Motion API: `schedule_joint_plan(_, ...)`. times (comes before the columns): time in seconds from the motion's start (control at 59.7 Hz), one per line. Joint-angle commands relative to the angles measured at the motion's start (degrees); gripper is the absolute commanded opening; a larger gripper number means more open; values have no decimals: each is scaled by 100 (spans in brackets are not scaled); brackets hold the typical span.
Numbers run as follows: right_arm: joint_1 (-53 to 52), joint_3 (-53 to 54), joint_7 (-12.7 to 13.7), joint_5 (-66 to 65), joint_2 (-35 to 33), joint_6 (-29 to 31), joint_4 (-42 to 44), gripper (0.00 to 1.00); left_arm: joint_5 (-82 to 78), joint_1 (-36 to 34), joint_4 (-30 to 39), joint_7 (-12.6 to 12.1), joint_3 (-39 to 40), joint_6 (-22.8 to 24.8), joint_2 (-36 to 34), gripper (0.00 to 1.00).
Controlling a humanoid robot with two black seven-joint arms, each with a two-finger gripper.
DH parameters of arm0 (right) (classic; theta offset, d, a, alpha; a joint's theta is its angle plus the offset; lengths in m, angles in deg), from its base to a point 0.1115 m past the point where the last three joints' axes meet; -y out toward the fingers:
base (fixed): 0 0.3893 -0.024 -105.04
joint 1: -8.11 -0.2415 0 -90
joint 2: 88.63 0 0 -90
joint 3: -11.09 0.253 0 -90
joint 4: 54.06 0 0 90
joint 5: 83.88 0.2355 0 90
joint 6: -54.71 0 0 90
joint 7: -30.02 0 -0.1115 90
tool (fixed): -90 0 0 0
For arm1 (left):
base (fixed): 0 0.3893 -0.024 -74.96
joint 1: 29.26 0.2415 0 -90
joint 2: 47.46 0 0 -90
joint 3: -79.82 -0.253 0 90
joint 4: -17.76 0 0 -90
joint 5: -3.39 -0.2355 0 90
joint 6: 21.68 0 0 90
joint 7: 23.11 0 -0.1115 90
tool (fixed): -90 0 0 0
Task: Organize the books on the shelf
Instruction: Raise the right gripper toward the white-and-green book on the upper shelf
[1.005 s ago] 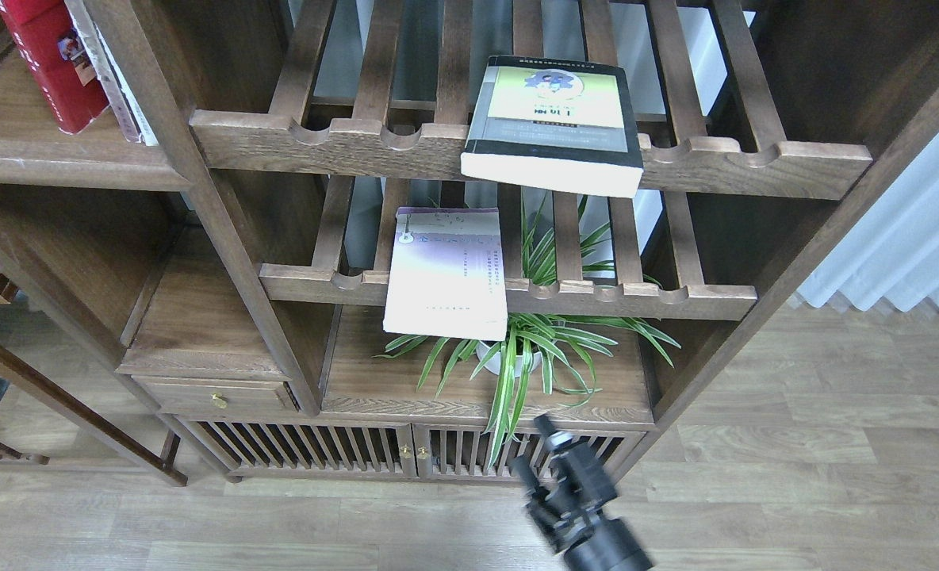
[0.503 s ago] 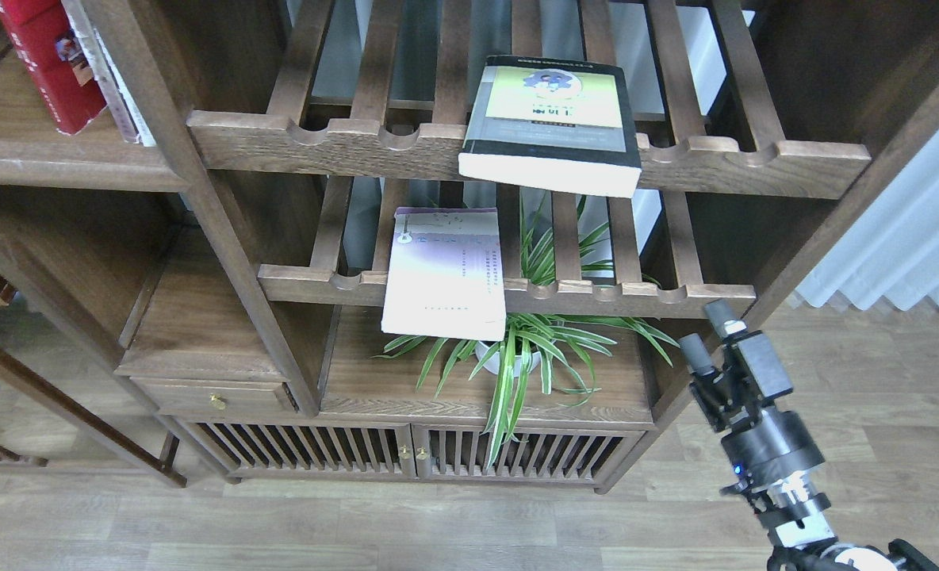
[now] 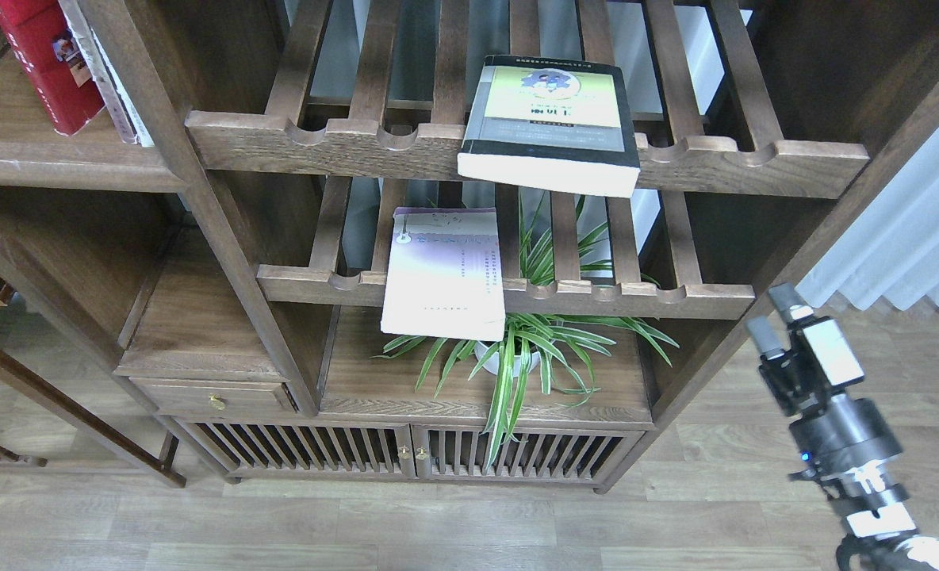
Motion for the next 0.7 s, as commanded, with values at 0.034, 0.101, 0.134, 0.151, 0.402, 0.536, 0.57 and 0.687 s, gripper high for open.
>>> schedule_joint_plan(0.034,-364,6,-6,48,59,0,-155,99,0,-38,16,-5,4,0,0,100)
schedule_joint_plan(0.101,-303,15,3,39,138,0,-348,98,0,-38,8,-5,4,0,0,100)
schedule_joint_plan(0.134,-241,6,29,31,199,0,-471,98,0,-29,8,-5,4,0,0,100)
schedule_joint_plan(0.151,-102,-37,47,-30,313,0,-541,98,0,-29,8,-5,-13,0,0,100)
schedule_joint_plan(0.402,1050,-933,73,-1094,2088,0,-603,97,0,-29,8,-14,-49,0,0,100)
schedule_joint_plan(0.536,1148,-1356,64,-1516,2669,0,-630,97,0,-29,8,-23,-84,0,0,100)
schedule_joint_plan(0.57,1104,-1470,56,-1639,2713,0,-682,97,0,-29,8,-23,-75,0,0,100)
schedule_joint_plan(0.687,990,-1646,56,-1753,2775,0,-700,95,0,-20,-1,-5,-57,0,0,100)
